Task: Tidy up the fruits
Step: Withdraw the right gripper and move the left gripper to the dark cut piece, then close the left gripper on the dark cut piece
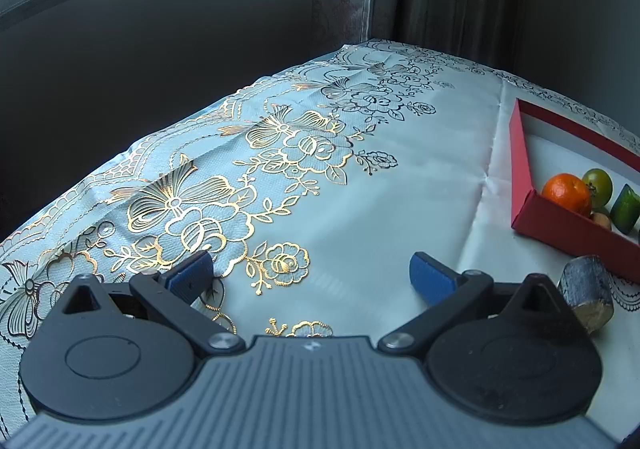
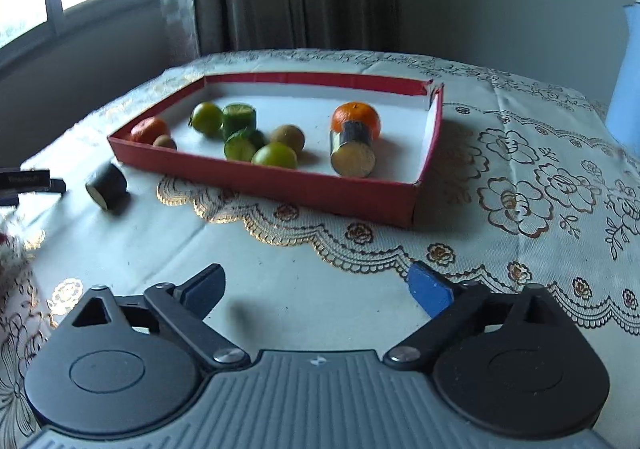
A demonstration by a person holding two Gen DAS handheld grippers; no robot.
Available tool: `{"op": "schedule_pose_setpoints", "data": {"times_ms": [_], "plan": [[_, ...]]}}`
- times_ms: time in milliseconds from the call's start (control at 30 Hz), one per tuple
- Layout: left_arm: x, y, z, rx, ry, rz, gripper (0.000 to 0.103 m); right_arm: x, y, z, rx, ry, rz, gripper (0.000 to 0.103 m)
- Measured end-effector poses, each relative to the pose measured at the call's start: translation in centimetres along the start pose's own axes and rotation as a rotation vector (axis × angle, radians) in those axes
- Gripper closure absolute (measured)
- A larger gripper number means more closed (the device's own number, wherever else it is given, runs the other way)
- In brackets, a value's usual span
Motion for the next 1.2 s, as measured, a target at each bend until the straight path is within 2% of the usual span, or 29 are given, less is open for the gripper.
{"op": "schedule_pose_setpoints", "data": {"times_ms": [67, 167, 267, 400, 467, 567, 700, 800, 933, 1033, 1100, 1200], "plan": [[0.0, 0.0, 0.0, 0.000, -0.001, 0.000, 0.000, 0.4, -0.3, 0.3, 0.026, -0.038, -0.047, 0.000], [0.0, 0.0, -0.1, -0.007, -0.002, -0.006, 0.000, 0.3, -0.4, 0.2, 0.025, -0.037, -0.039, 0.000], [-0.2, 0.1, -1.2, -0.055, -0.012, -0.015, 0.000, 0.3, -0.4, 0.2, 0.024, -0.037, -0.039, 0.000], [-2.7, -0.3, -4.2, -0.095, -0.141, -0.011, 0.000, 0.3, -0.3, 0.2, 0.025, -0.037, -0.039, 0.000], [-4.7, -0.4, -6.2, -0.134, -0.186, 0.034, 0.000, 0.3, -0.3, 0.2, 0.025, -0.037, -0.039, 0.000], [-7.4, -0.5, -8.7, -0.195, -0.203, 0.106, 0.000, 0.3, -0.3, 0.3, 0.025, -0.037, -0.039, 0.000], [-10.7, -0.8, -10.8, -0.235, -0.259, 0.189, 0.000, 0.3, -0.3, 0.3, 0.025, -0.037, -0.039, 0.000], [-12.3, -1.0, -11.2, -0.260, -0.245, 0.243, 0.000, 0.3, -0.3, 0.3, 0.025, -0.037, -0.039, 0.000], [-13.6, -1.4, -10.1, -0.229, -0.249, 0.279, 0.000, 0.3, -0.3, 0.2, 0.025, -0.037, -0.039, 0.000], [-13.8, -1.6, -9.0, -0.194, -0.240, 0.288, 0.004, 0.2, -0.3, 0.2, 0.025, -0.037, -0.039, 0.000], [-13.8, -1.9, -8.2, -0.155, -0.244, 0.287, 0.016, 0.3, -0.3, 0.2, 0.025, -0.037, -0.039, 0.000], [-13.5, -2.1, -7.2, -0.102, -0.239, 0.266, 0.020, 0.3, -0.3, 0.2, 0.025, -0.037, -0.039, 0.000]]}}
Point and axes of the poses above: each gripper's, at about its wrist camera, not at the fingertips, and z roughly the way its jaws point, x to its left, y to its top, the point moved 10 cm from there along z, roughly the way its jaws point, and after that the axes turned 9 degrees about y, right-handed, at the moved point
